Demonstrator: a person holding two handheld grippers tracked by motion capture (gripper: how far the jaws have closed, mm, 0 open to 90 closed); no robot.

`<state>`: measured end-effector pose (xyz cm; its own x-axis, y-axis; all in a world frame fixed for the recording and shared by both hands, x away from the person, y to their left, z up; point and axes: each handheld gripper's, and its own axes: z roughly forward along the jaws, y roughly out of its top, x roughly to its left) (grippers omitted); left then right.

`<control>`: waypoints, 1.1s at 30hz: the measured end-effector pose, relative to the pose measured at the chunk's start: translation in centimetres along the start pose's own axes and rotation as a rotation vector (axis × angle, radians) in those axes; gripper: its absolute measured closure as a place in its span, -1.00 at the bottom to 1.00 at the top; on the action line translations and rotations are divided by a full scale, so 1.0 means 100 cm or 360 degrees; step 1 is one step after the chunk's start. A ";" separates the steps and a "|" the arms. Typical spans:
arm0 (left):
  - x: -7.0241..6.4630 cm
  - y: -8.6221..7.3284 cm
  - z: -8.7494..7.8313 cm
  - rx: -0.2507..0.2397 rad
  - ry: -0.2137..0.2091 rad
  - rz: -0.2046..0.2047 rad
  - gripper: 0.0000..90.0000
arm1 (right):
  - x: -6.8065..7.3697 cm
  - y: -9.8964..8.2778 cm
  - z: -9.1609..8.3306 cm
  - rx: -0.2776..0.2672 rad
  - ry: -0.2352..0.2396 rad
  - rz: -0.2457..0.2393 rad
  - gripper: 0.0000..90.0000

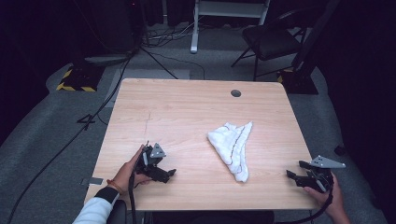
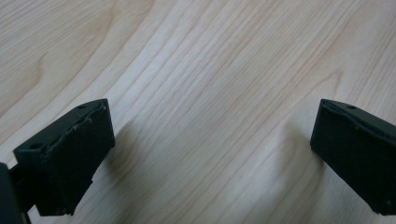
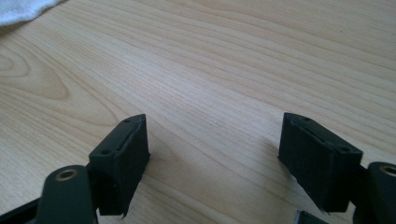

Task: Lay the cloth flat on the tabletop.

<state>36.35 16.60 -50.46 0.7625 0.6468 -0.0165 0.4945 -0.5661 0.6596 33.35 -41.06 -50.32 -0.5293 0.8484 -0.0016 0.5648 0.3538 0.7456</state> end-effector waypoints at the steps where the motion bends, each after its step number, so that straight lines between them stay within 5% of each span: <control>1: -0.002 0.002 0.002 0.0000 -0.0005 0.0003 -1.00 | 0.000 0.000 0.000 -0.0001 0.0000 -0.0002 -0.45; 11: -0.021 0.020 0.018 0.0003 -0.0039 0.0039 -1.00 | 0.001 0.001 0.001 0.0001 0.0003 -0.0009 -0.46; 17: -0.024 0.026 0.023 0.0002 -0.0068 0.0079 -1.00 | 0.012 0.013 0.009 0.0040 0.0055 -0.0101 -0.38; 19: -0.025 0.027 0.024 -0.0001 -0.0087 0.0101 -1.00 | 0.025 0.023 0.015 0.0078 0.0098 -0.0203 -0.36; 25: -0.028 0.031 0.027 -0.0003 -0.0107 0.0130 -1.00 | 0.053 0.047 0.018 0.0060 0.0220 -0.0315 -0.32; 28: -0.032 0.036 0.032 0.0001 -0.0136 0.0157 -1.00 | 0.088 0.063 0.030 0.0058 0.0350 -0.0431 -0.26; 33: -0.041 0.046 0.041 -0.0002 -0.0169 0.0193 -0.99 | 0.123 0.070 0.047 0.0080 0.0458 -0.0543 -0.14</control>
<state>37.19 9.25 -50.42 0.8565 0.5159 -0.0162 0.3957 -0.6361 0.6624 33.76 -26.29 -48.20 -0.8412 0.5383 -0.0514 0.3535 0.6194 0.7010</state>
